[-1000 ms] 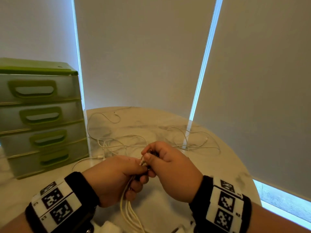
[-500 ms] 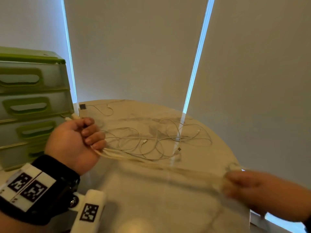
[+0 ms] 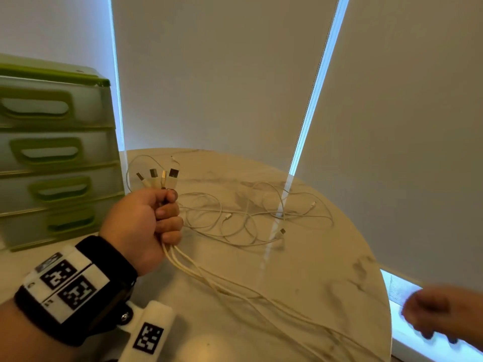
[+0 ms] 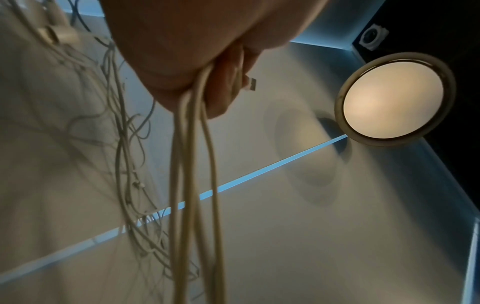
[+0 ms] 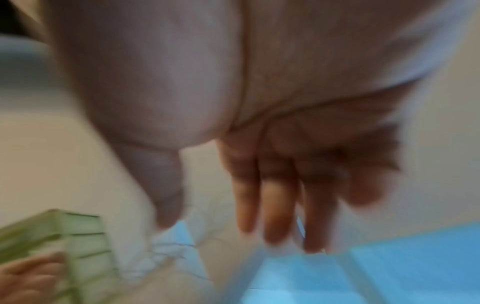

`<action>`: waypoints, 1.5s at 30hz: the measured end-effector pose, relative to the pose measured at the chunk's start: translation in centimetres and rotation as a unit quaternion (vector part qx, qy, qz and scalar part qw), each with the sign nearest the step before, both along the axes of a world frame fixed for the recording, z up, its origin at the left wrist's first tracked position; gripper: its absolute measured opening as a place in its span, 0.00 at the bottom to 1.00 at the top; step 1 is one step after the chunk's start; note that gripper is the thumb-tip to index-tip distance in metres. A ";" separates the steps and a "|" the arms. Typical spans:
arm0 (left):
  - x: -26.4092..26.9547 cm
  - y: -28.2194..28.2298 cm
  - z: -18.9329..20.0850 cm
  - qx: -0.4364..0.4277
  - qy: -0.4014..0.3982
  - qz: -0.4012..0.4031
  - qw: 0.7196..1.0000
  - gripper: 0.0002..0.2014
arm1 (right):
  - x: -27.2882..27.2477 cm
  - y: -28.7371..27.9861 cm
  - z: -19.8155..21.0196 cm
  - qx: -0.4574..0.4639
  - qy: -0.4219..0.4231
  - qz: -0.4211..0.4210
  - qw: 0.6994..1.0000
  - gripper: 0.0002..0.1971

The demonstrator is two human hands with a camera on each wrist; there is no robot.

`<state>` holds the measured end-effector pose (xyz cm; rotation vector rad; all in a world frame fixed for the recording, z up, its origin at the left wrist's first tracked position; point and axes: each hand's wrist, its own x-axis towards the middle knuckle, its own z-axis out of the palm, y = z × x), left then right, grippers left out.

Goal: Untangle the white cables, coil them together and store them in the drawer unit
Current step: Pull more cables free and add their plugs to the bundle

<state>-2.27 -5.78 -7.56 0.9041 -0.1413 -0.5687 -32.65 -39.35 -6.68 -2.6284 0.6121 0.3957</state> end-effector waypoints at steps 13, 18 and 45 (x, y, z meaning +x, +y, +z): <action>0.0 -0.1 -0.4 0.041 -0.005 -0.013 0.999 0.12 | 19.9 8.3 2.6 -0.034 -0.151 0.075 0.985 0.05; 0.3 -0.2 -0.3 0.032 -0.004 -0.005 0.999 0.12 | 21.4 8.7 6.7 0.365 -0.370 -0.028 0.854 0.07; -0.8 -0.5 0.1 0.065 -0.101 0.037 0.992 0.13 | 23.7 19.2 0.2 0.500 -0.425 0.013 0.754 0.09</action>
